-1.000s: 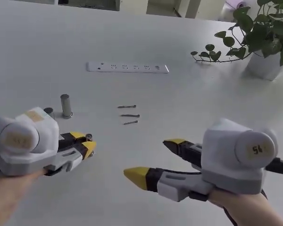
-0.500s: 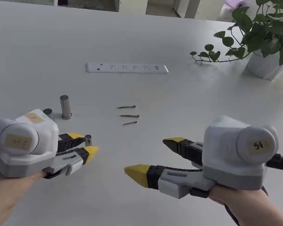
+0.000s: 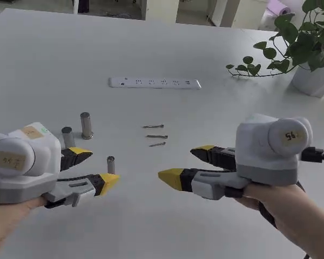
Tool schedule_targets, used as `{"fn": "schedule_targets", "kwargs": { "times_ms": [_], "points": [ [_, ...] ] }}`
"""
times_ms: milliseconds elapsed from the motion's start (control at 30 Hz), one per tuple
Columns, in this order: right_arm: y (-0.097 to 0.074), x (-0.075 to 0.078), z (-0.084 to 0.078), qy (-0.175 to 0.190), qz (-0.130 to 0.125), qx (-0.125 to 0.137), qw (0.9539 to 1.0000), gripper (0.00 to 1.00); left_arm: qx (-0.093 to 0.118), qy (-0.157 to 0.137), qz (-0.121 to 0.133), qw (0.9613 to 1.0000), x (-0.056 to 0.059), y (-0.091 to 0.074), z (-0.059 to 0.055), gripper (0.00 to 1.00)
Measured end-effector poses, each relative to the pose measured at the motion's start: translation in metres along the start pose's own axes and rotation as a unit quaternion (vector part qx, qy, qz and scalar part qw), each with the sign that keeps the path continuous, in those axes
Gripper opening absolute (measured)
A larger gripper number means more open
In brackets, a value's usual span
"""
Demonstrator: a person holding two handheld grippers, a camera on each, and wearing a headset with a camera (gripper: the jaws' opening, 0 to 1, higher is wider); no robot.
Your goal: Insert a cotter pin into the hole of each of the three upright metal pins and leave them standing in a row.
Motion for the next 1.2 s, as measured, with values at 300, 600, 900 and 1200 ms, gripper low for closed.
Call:
{"fn": "schedule_targets", "kwargs": {
  "times_ms": [300, 600, 900, 1200],
  "points": [
    [0.022, 0.021, 0.012, -0.054, 0.020, -0.051, 0.9970, 0.39, -0.009, -0.006, 0.015, 0.9998, 0.002, -0.013, -0.001, 0.61],
    [0.043, 0.043, 0.024, -0.088, 0.030, -0.078, 0.9926, 0.37, -0.005, -0.002, 0.025, 0.9997, 0.002, -0.027, 0.001, 0.63],
    [0.062, 0.061, 0.029, -0.121, 0.037, -0.121, 0.9845, 0.34, -0.009, -0.010, 0.037, 0.9992, 0.001, -0.038, -0.005, 0.61],
    [0.081, 0.072, 0.034, -0.144, 0.065, -0.154, 0.9754, 0.29, -0.016, -0.015, 0.036, 0.9991, 0.001, -0.043, -0.012, 0.60]
  ]
}}
Point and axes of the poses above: the centre of the closed fingertips' face, and the gripper's own axes: y roughly forward along the fingers, x roughly to its right, z roughly out of its top, the point moved 10 cm from there along -y, roughly backward along the fingers, and after that the axes turned 3 degrees about z, right-handed, at the moved point
